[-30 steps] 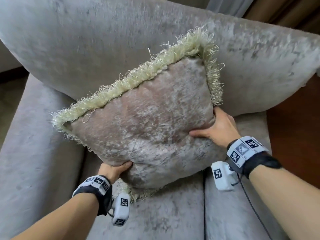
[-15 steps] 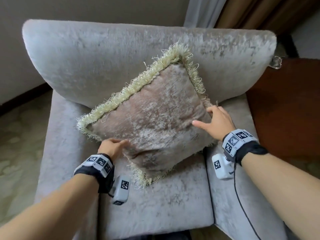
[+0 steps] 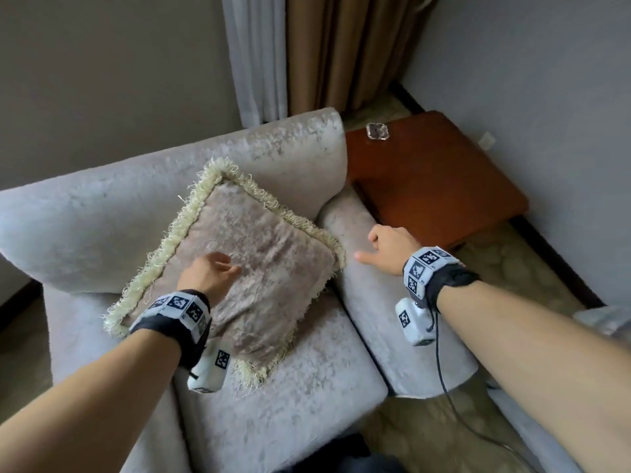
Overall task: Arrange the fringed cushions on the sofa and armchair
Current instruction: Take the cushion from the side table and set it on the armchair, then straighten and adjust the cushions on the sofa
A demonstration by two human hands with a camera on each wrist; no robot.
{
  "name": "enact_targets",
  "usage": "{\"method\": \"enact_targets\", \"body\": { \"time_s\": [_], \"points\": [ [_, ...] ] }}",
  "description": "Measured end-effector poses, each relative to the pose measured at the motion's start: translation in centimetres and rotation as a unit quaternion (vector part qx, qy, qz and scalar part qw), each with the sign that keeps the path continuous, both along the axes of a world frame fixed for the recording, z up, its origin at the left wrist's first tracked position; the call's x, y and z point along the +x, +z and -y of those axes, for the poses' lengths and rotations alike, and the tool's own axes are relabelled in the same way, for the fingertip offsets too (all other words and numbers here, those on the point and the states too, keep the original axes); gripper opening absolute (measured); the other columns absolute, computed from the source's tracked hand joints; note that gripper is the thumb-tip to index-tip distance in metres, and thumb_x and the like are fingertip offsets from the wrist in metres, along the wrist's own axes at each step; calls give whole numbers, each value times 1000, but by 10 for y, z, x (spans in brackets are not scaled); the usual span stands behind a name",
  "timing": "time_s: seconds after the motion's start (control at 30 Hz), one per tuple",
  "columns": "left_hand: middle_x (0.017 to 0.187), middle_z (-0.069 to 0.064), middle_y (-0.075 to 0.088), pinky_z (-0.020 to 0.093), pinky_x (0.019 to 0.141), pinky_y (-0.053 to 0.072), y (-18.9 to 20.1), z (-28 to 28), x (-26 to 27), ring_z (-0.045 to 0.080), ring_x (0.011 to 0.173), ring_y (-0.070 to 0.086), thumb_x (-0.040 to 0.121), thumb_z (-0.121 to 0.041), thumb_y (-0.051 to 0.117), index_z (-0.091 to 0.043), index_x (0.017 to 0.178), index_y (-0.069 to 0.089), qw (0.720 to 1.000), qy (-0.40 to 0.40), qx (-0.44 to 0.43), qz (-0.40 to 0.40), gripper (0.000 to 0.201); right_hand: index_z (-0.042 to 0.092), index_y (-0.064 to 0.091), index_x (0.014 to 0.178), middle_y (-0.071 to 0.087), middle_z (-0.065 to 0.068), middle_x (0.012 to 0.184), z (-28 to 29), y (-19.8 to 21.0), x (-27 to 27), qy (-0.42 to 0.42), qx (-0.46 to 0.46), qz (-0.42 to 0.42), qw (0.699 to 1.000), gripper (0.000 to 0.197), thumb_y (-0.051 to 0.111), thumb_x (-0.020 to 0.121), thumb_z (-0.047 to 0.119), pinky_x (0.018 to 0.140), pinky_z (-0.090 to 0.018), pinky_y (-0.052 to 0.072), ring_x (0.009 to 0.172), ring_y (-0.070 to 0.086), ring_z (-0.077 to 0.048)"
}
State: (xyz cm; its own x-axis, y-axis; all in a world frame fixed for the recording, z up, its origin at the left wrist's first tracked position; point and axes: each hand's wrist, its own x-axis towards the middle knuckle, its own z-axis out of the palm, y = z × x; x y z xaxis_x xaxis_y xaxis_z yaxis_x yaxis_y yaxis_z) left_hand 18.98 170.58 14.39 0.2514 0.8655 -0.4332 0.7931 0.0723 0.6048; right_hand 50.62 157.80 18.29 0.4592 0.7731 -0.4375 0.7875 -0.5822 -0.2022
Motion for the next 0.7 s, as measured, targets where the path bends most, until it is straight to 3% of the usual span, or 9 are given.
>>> {"method": "enact_targets", "body": {
  "time_s": [0.07, 0.13, 0.27, 0.4, 0.53, 0.63, 0.7],
  "points": [
    [119, 1, 72, 38, 96, 55, 20, 10, 27, 22, 103, 68, 92, -41, 67, -17, 127, 62, 998, -63, 27, -15, 42, 21, 57, 128, 65, -6, 125, 27, 16, 18, -30, 4, 5, 1000, 63, 67, 83, 63, 96, -43, 51, 116, 60, -29],
    [115, 1, 72, 41, 95, 56, 40, 22, 58, 23, 101, 68, 92, -43, 65, -20, 125, 62, 990, -122, 56, -39, 40, 21, 57, 127, 66, -5, 124, 57, 32, 38, -55, 6, 8, 998, 62, 65, 83, 64, 95, -44, 53, 114, 61, -29],
    [110, -2, 72, 35, 90, 55, 81, 57, 127, 24, 98, 67, 89, -44, 65, -26, 119, 63, 969, -207, 111, -73, 35, 22, 57, 123, 68, -2, 120, 134, 53, 87, -104, 8, 14, 994, 60, 63, 83, 67, 92, -45, 54, 111, 62, -28],
    [89, -6, 64, 32, 80, 49, 116, 117, 213, 23, 86, 59, 85, -42, 71, -24, 103, 62, 946, -274, 153, -86, 27, 20, 57, 126, 67, -3, 123, 230, 72, 138, -169, 17, 14, 985, 62, 61, 86, 66, 95, -47, 53, 118, 59, -28],
    [107, -7, 71, 35, 93, 51, 136, 198, 307, 21, 99, 65, 79, -43, 78, -27, 121, 62, 918, -358, 158, -60, 47, 16, 56, 126, 63, -9, 128, 337, 88, 187, -249, 39, 2, 968, 63, 64, 85, 64, 99, -48, 50, 121, 55, -29],
    [110, -9, 71, 38, 93, 53, 151, 271, 381, 19, 105, 66, 80, -44, 77, -28, 120, 61, 891, -422, 168, -25, 46, 10, 53, 136, 58, -10, 138, 421, 106, 217, -293, 61, 6, 954, 63, 65, 92, 54, 105, -42, 44, 133, 47, -31],
    [106, -12, 70, 40, 90, 56, 157, 319, 424, 17, 103, 66, 80, -48, 75, -31, 117, 60, 868, -464, 175, -7, 43, 8, 52, 139, 58, -8, 138, 476, 117, 234, -324, 70, 18, 943, 65, 64, 93, 53, 103, -39, 46, 129, 52, -30]
  ]
}}
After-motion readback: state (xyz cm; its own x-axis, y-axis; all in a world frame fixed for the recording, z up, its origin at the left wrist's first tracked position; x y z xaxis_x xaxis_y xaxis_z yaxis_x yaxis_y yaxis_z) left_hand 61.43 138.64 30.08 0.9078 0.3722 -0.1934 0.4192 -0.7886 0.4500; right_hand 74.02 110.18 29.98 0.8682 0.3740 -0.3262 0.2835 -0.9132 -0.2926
